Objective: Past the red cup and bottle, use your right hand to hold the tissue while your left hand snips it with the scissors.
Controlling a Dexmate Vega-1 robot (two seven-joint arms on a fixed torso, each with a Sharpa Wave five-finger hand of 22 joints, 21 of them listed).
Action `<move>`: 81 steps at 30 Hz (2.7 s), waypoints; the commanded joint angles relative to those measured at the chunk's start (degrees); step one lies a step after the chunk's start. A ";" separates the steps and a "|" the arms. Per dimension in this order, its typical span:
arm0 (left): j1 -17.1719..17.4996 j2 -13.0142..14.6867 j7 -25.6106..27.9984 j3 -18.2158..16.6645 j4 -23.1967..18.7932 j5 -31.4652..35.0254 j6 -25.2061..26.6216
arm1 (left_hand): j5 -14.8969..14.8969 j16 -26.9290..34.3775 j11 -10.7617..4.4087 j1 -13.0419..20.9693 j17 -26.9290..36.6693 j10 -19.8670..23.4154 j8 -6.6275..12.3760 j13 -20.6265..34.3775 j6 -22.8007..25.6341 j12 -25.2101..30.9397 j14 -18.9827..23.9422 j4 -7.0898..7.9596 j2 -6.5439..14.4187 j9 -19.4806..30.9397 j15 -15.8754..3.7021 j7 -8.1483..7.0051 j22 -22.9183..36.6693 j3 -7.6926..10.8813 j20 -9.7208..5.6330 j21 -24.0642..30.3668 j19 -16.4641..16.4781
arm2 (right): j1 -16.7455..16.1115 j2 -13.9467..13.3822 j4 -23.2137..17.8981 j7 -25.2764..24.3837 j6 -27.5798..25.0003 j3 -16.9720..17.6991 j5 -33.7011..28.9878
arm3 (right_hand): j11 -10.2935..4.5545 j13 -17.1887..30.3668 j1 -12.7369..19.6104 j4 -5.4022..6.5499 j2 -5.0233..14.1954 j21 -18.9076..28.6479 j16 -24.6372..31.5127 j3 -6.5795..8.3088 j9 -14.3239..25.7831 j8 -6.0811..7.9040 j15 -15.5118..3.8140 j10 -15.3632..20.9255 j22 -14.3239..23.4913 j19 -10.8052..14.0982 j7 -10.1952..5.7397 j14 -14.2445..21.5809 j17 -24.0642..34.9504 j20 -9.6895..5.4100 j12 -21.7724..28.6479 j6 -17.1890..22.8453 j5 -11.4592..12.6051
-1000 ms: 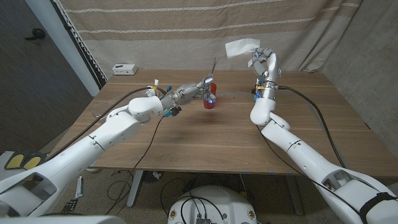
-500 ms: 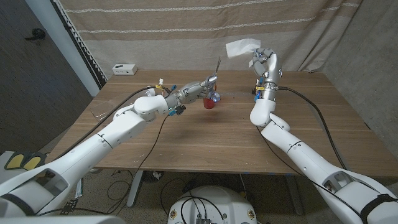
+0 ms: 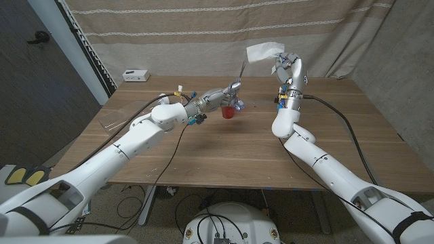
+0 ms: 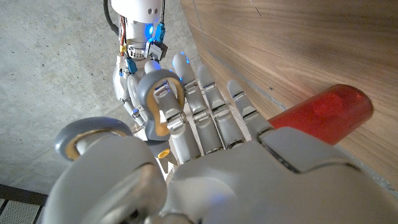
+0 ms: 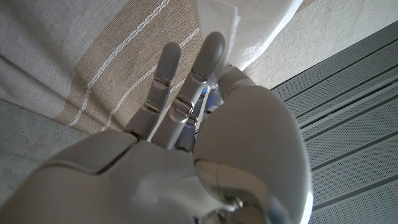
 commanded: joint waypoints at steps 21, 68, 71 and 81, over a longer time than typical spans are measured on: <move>-4.10 -3.35 -4.32 2.23 5.11 0.14 -0.52 | 0.57 0.01 -2.70 0.62 0.00 2.65 -0.10 0.07 -1.42 0.50 -0.04 0.34 -0.20 0.17 -6.33 1.74 0.09 -0.22 0.10 0.46 -0.28 | 3.01 0.35 5.24 -3.20 0.35 -2.34 -1.99 | -1.26 0.44 -1.22 0.09 -0.52 0.71 -1.07 1.16 -0.47 -0.10 -0.09 0.68 0.21 0.31 -0.50 0.99 0.05 -6.14 -0.09 0.46 0.77; -5.13 -5.66 -6.49 3.09 8.30 -0.21 -2.80 | 0.71 0.10 -2.81 0.64 -0.14 2.29 -0.13 -0.07 -1.69 0.75 0.14 0.76 -0.33 0.17 -6.25 1.75 0.01 -0.32 0.62 0.73 0.05 | 3.92 -0.05 7.34 -4.02 1.87 -3.91 -6.49 | -2.75 -0.46 -2.48 0.26 -0.63 1.77 -2.57 2.44 -1.58 -0.24 -0.14 0.79 0.44 -1.83 -1.77 0.56 0.87 -6.45 -1.50 0.28 0.07; -5.08 -5.67 -6.65 3.11 8.24 -0.33 -2.78 | 0.72 0.13 -2.76 0.64 -0.14 2.12 -0.12 0.13 -1.72 0.83 0.22 0.78 -0.34 0.19 -6.32 1.78 0.00 -0.33 0.63 0.72 0.00 | 3.95 0.00 7.38 -4.02 1.81 -4.10 -6.70 | -2.76 -0.44 -2.52 0.24 -0.66 1.85 -2.63 2.46 -1.63 -0.23 -0.14 0.79 0.45 -1.93 -1.75 0.57 0.90 -6.47 -1.53 0.28 -0.01; -4.94 -5.61 -6.72 3.09 8.00 -0.39 -2.87 | 0.72 0.09 -2.60 0.59 -0.16 2.28 -0.13 -0.17 -1.73 0.81 0.09 0.89 -0.37 0.17 -6.16 1.72 -0.02 -0.35 0.58 0.68 -0.14 | 3.96 0.42 7.62 -4.02 1.54 -4.38 -8.12 | -2.46 -0.46 -2.60 0.15 -0.72 2.17 -2.91 2.61 -1.84 -0.12 -0.15 0.96 0.48 -2.31 -1.77 0.50 0.97 -6.51 -1.63 0.55 -0.25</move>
